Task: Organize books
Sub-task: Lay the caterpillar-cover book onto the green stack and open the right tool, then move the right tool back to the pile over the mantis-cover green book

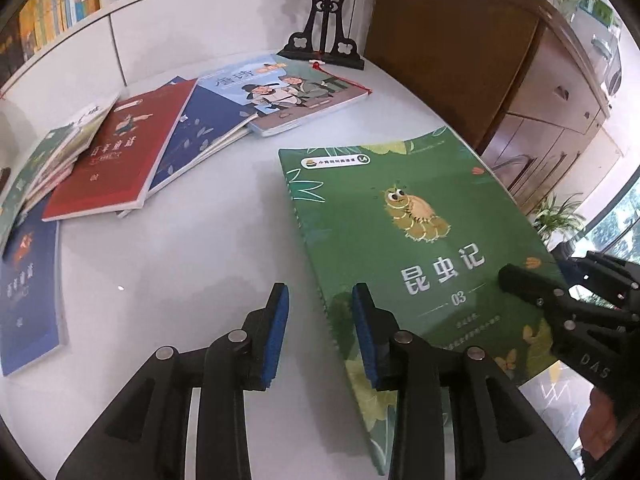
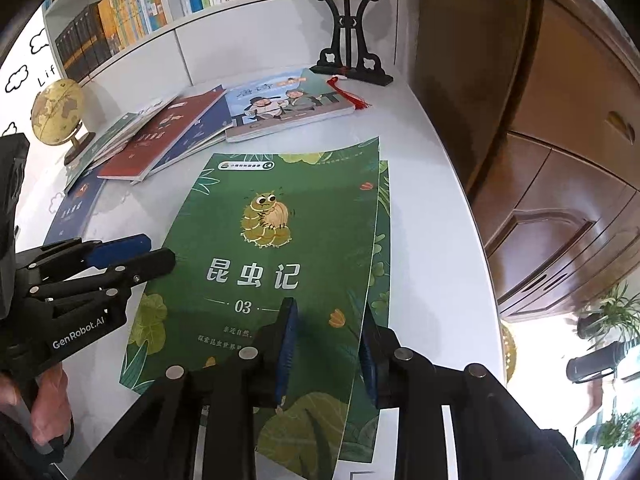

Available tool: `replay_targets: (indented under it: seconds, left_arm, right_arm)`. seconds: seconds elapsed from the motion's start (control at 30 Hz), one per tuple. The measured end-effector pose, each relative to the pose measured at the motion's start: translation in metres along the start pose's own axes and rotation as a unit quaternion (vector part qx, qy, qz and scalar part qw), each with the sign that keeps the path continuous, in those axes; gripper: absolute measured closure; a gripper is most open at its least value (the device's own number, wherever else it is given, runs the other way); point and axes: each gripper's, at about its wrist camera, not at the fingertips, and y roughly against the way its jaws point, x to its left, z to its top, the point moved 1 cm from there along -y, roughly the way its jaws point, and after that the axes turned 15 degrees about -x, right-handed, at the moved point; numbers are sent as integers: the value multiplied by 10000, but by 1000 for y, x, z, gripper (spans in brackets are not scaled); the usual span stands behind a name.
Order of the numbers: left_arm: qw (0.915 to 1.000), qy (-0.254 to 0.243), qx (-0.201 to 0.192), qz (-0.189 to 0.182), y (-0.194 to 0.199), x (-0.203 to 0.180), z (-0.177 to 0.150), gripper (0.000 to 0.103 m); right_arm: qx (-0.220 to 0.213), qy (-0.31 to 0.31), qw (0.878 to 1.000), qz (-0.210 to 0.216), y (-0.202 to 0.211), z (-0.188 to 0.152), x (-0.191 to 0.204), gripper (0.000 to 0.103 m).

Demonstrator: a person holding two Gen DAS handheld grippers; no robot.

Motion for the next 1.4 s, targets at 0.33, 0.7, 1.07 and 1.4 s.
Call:
replay_targets:
  seconds: [0.33,0.7,1.07,1.4]
  left_arm:
    - [9997,-190,161,-4,-9,-20,4,72]
    - [9992,-368,149,91,-5,-28,-1,72]
    - [9999,-75,125,-51,0,-3,1,72]
    - [9993,-347,-114,-31,36,85,32,72]
  right_arm:
    - [70,0,10000,-27,-2,-1,-3,74]
    - [266,257,9993,7,-8,1,-7,63]
    - [111,114,9990,-409,18,8,-14,56]
    - [-676,238,9974,-46,25,79,104,49]
